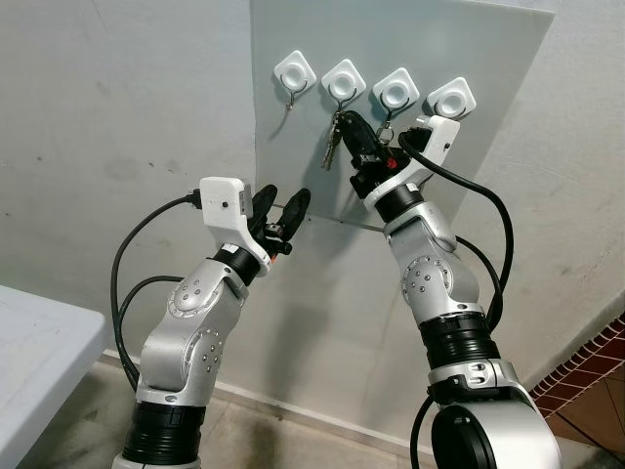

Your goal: Hang keys on a hook

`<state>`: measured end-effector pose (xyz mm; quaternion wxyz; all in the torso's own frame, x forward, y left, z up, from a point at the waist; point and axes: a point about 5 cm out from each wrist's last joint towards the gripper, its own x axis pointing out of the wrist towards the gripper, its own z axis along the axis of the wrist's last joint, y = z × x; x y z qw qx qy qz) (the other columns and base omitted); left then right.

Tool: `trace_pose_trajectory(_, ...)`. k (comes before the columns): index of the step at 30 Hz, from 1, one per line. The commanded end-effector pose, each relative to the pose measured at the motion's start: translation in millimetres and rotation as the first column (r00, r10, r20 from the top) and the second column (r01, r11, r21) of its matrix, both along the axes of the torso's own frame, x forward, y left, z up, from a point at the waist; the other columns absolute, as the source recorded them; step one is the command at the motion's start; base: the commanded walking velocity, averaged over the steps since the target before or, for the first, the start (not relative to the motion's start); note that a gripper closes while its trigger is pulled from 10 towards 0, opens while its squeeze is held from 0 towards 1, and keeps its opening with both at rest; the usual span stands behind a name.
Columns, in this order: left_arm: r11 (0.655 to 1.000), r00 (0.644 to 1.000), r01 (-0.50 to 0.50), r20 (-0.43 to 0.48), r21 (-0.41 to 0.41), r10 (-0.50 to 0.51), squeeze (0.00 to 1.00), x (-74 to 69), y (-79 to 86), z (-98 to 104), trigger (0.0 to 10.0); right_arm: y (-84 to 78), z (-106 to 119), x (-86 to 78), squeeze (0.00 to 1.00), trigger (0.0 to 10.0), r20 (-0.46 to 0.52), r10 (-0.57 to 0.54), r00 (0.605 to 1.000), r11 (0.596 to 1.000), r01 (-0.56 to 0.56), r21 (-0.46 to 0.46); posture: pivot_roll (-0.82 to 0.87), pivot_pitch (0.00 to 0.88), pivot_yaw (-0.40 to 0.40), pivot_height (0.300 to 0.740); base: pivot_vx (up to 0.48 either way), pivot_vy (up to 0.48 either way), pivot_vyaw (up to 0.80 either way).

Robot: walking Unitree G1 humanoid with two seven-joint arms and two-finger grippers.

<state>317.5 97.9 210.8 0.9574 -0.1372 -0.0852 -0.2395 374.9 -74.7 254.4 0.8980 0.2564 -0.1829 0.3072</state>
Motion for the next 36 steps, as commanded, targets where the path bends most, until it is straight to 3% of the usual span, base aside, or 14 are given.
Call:
trace_pose_trajectory(1,1.0,0.999,0.01,0.033,-0.002,-0.01,0.0,-1.4,-2.3,9.9,10.0,-2.0,6.5,1.3,0.0,10.0,0.007,-0.001,1.0,1.0,0.001,0.017,0.11,0.014,-0.045,0.74,0.0,0.0,0.0)
trace_pose_trajectory(12,1.0,1.0,0.009,0.026,-0.007,-0.008,0.0,-2.1,-2.6,9.7,10.0,2.9,-5.5,-4.3,0.0,10.0,-0.026,0.048,0.999,0.999,-0.047,0.004,0.11,0.019,-0.045,0.74,0.0,0.0,0.0)
trace_pose_trajectory(13,1.0,1.0,0.007,0.025,-0.008,-0.007,0.0,-2.2,-2.6,9.4,10.0,3.3,-7.5,-5.6,0.35,10.0,-0.032,0.058,0.998,0.998,-0.058,0.011,0.11,0.018,-0.046,0.74,0.0,0.0,0.0)
trace_pose_trajectory(14,1.0,1.0,0.007,0.023,-0.008,-0.006,0.0,-2.2,-2.5,9.0,10.0,3.4,-8.6,-6.3,1.0,10.0,-0.035,0.062,0.997,0.998,-0.061,0.014,0.11,0.018,-0.046,0.74,0.0,0.0,0.0)
trace_pose_trajectory(36,0.999,0.999,-0.044,-0.007,-0.002,0.044,0.0,-1.2,0.3,-2.4,10.0,-8.0,-31.8,-25.3,1.0,10.0,0.061,-0.036,0.997,0.997,0.04,-0.07,0.1,0.0,-0.043,0.74,0.0,0.0,0.0)
